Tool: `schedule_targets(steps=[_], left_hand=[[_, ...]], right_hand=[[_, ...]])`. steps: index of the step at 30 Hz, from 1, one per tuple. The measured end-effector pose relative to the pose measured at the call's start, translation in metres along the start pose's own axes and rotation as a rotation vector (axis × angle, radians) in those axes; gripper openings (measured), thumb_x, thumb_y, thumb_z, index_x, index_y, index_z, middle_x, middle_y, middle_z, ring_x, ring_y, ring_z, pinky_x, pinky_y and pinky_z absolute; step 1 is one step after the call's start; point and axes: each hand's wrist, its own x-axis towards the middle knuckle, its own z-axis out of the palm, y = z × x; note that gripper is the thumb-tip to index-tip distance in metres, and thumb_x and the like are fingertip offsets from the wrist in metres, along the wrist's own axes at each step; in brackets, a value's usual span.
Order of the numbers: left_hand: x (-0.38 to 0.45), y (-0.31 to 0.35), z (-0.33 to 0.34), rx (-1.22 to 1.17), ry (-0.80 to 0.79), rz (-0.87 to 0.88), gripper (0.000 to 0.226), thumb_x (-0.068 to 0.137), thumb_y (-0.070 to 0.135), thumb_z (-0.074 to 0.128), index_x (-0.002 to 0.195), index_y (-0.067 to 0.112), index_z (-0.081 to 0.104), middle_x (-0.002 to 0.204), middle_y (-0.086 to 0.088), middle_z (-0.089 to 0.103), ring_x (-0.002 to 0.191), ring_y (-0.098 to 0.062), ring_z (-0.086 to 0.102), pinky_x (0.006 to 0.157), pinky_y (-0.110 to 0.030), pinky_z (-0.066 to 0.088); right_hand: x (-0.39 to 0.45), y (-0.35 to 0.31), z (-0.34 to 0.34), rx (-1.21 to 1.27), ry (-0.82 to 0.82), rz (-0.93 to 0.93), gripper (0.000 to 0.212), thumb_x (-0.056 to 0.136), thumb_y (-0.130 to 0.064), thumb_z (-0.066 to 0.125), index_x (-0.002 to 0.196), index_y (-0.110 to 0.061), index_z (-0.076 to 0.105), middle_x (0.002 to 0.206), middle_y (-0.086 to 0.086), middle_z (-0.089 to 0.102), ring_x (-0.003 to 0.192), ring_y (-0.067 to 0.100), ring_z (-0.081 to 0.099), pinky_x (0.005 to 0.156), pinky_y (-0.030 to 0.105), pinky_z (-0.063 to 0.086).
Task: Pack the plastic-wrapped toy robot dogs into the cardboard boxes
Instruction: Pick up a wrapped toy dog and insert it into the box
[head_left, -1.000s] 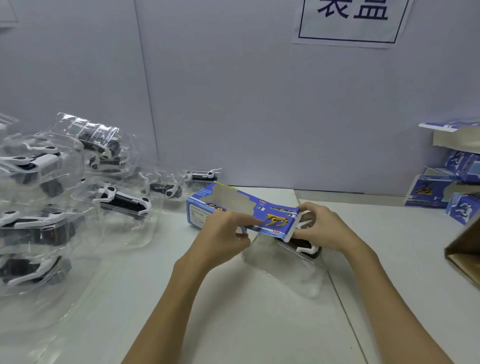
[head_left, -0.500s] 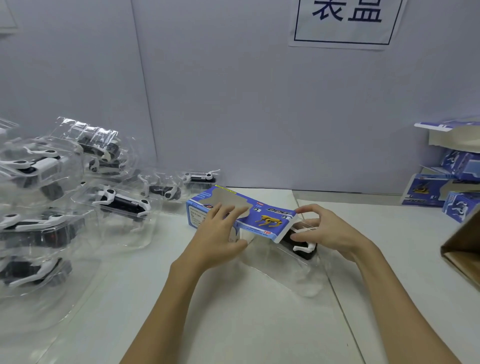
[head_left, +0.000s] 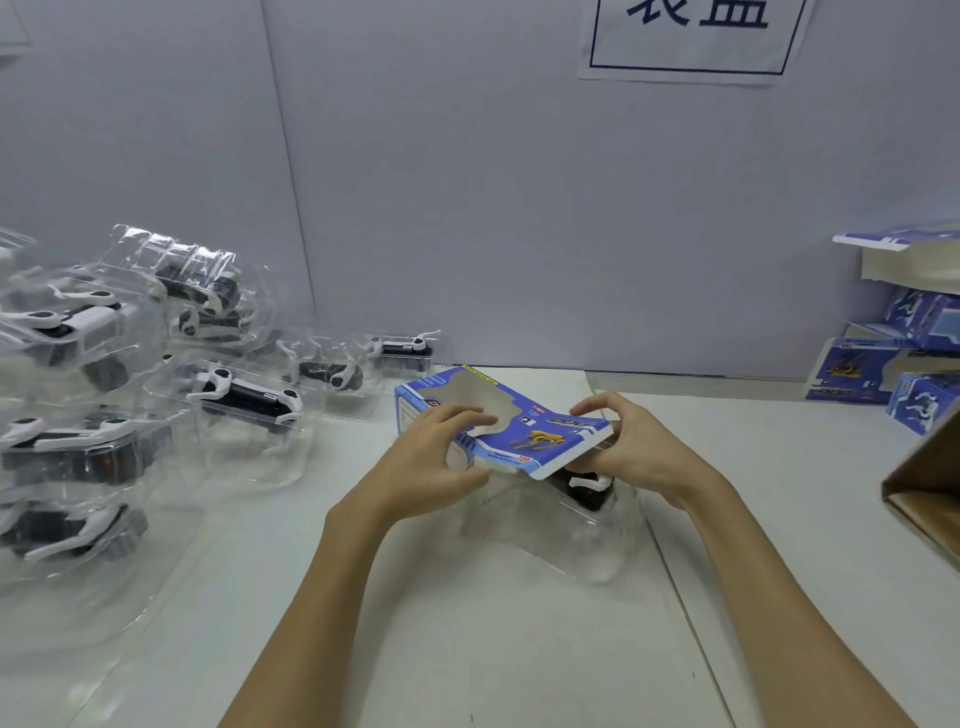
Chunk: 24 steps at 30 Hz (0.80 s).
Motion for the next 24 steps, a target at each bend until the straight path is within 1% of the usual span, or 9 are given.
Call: schedule_targets(steps=[2, 4, 7, 9, 11, 15, 19, 22, 24], left_hand=[[-0.001, -0.001, 0.000, 0.016, -0.033, 0.012, 0.071, 0.074, 0.041, 0.058, 0.145, 0.038, 0.052, 0.151, 0.022, 0.041, 0.141, 0.001, 0.031, 0.112, -0.026, 0.033], [-0.002, -0.002, 0.002, 0.033, -0.082, 0.029, 0.078, 0.072, 0.041, 0.064, 0.148, 0.040, 0.046, 0.154, 0.022, 0.034, 0.146, 0.001, 0.023, 0.114, -0.029, 0.033], [-0.002, -0.004, 0.006, 0.055, -0.083, 0.040, 0.084, 0.077, 0.029, 0.078, 0.151, 0.038, 0.041, 0.154, 0.020, 0.028, 0.149, -0.002, 0.015, 0.115, -0.035, 0.036], [-0.001, -0.007, 0.008, 0.062, -0.107, 0.042, 0.090, 0.077, 0.024, 0.082, 0.153, 0.036, 0.036, 0.155, 0.018, 0.024, 0.152, -0.003, 0.007, 0.118, -0.034, 0.030], [0.000, -0.008, 0.009, 0.075, -0.121, 0.054, 0.096, 0.075, 0.032, 0.087, 0.155, 0.035, 0.033, 0.157, 0.018, 0.021, 0.153, -0.002, 0.002, 0.119, -0.031, 0.026], [0.001, -0.007, 0.013, 0.168, -0.028, 0.106, 0.088, 0.080, 0.042, 0.085, 0.153, 0.030, 0.039, 0.152, 0.016, 0.030, 0.146, -0.006, 0.015, 0.111, -0.033, 0.038], [0.001, -0.003, 0.014, 0.121, 0.070, 0.096, 0.062, 0.085, 0.023, 0.075, 0.142, 0.027, 0.051, 0.142, 0.015, 0.044, 0.137, -0.008, 0.029, 0.104, -0.040, 0.047], [0.001, 0.000, 0.017, 0.162, 0.136, 0.073, 0.058, 0.083, 0.018, 0.071, 0.137, 0.031, 0.055, 0.138, 0.019, 0.048, 0.136, -0.008, 0.036, 0.092, -0.041, 0.053], [0.001, -0.002, 0.018, 0.156, 0.143, 0.085, 0.060, 0.084, 0.018, 0.071, 0.140, 0.031, 0.054, 0.141, 0.019, 0.046, 0.141, -0.010, 0.034, 0.098, -0.041, 0.051]], right_hand=[[0.000, 0.000, -0.001, -0.022, 0.021, -0.008, 0.055, 0.075, -0.016, 0.093, 0.116, -0.025, 0.057, 0.094, -0.005, 0.081, 0.082, 0.012, 0.075, 0.073, 0.030, 0.062], [-0.001, 0.001, 0.000, -0.054, 0.044, -0.019, 0.053, 0.075, -0.017, 0.093, 0.115, -0.024, 0.059, 0.095, -0.004, 0.080, 0.087, 0.015, 0.076, 0.080, 0.036, 0.063], [-0.001, 0.001, 0.002, -0.094, 0.082, -0.031, 0.048, 0.077, -0.020, 0.092, 0.112, -0.027, 0.061, 0.098, -0.007, 0.079, 0.090, 0.015, 0.076, 0.084, 0.041, 0.064], [-0.002, 0.000, 0.002, -0.096, 0.085, -0.033, 0.047, 0.078, -0.022, 0.091, 0.113, -0.030, 0.062, 0.099, -0.010, 0.078, 0.089, 0.013, 0.075, 0.081, 0.039, 0.064], [-0.003, 0.000, 0.001, -0.088, 0.076, -0.023, 0.050, 0.078, -0.025, 0.091, 0.117, -0.032, 0.061, 0.104, -0.011, 0.077, 0.091, 0.011, 0.074, 0.077, 0.033, 0.064], [-0.008, -0.003, 0.000, -0.051, -0.003, 0.011, 0.066, 0.082, -0.029, 0.088, 0.134, -0.038, 0.048, 0.106, -0.020, 0.075, 0.090, -0.003, 0.072, 0.065, 0.011, 0.053], [-0.011, -0.004, -0.005, -0.061, -0.091, -0.002, 0.028, 0.094, -0.026, 0.074, 0.119, -0.036, 0.070, 0.098, -0.008, 0.079, 0.080, 0.007, 0.072, 0.068, 0.009, 0.050], [-0.010, -0.003, -0.001, -0.006, -0.139, -0.001, 0.024, 0.097, -0.018, 0.067, 0.118, -0.029, 0.072, 0.088, -0.006, 0.078, 0.071, 0.008, 0.070, 0.068, 0.010, 0.050], [-0.007, -0.001, 0.007, -0.010, -0.098, -0.008, 0.027, 0.097, -0.008, 0.061, 0.117, -0.022, 0.073, 0.083, -0.004, 0.077, 0.067, 0.008, 0.067, 0.066, 0.013, 0.051]])
